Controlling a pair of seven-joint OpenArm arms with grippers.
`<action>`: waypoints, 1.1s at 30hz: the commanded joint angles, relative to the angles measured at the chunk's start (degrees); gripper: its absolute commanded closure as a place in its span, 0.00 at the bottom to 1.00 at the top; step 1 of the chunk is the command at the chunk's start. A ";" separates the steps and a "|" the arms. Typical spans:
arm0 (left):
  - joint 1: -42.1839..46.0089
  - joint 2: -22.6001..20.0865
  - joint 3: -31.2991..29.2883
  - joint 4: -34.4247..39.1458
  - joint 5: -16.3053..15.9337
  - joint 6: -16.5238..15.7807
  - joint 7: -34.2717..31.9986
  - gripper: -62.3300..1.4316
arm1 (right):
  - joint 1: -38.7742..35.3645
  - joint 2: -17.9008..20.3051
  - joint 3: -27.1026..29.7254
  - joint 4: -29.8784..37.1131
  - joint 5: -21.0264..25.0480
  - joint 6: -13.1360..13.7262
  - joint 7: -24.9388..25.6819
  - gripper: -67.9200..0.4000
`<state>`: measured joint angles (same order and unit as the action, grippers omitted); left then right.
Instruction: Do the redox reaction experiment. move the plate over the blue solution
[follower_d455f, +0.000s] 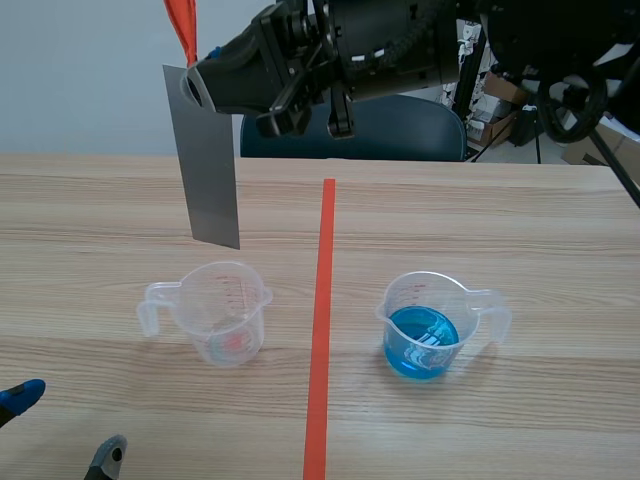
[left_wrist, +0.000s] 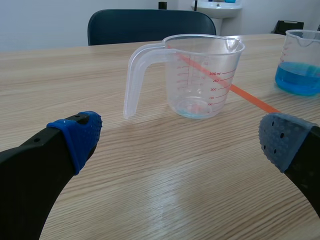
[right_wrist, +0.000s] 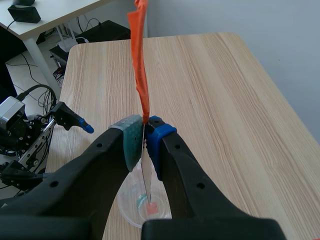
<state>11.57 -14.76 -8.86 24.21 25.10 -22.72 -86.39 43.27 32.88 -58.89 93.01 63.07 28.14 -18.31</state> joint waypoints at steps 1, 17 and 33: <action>0.15 -0.48 -0.07 0.76 -0.42 -0.17 -0.81 0.00 | 1.31 0.24 0.81 1.11 0.63 0.02 0.63 0.98; 0.15 -0.48 -0.07 0.76 -0.42 -0.17 -0.81 0.00 | 1.29 0.24 0.81 1.11 0.66 0.02 0.61 0.98; 0.15 -0.52 -0.07 0.76 -0.42 -0.15 -1.22 0.00 | 1.29 0.31 0.81 1.11 2.12 0.02 -1.14 0.98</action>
<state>11.57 -14.76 -8.86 24.21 25.10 -22.72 -86.41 43.27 32.88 -58.89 93.01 64.16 28.14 -20.14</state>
